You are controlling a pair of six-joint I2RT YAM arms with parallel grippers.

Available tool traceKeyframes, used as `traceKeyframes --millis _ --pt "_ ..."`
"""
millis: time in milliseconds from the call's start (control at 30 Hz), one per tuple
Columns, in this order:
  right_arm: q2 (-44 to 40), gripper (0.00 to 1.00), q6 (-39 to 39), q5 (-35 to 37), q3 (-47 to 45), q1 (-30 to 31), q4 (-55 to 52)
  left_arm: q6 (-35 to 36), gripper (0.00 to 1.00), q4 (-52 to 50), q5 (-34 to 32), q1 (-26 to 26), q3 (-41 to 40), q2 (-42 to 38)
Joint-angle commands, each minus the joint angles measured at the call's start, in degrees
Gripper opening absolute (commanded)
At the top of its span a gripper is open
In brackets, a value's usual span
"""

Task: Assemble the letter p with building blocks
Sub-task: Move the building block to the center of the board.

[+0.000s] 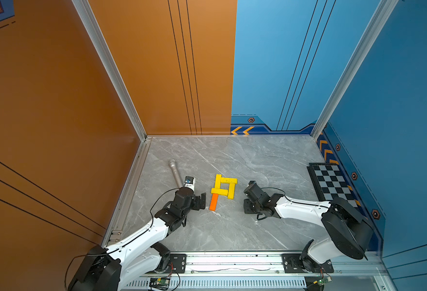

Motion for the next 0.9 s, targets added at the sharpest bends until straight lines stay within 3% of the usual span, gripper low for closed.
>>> traceKeyframes --millis 0,433,867 --pt "2.9 0.18 3.6 -1.0 0.5 2.1 0.6 0.5 0.99 -2.1 -2.0 0.7 -0.4 -1.4" --pt "12.6 0.14 7.3 -3.9 6.4 8.5 7.3 -0.3 0.99 -4.1 -3.4 1.4 -0.5 -3.9" --pt "15.4 0.12 10.8 -2.4 8.3 14.3 7.6 -0.9 0.99 -4.7 -3.2 1.3 -0.7 -5.6"
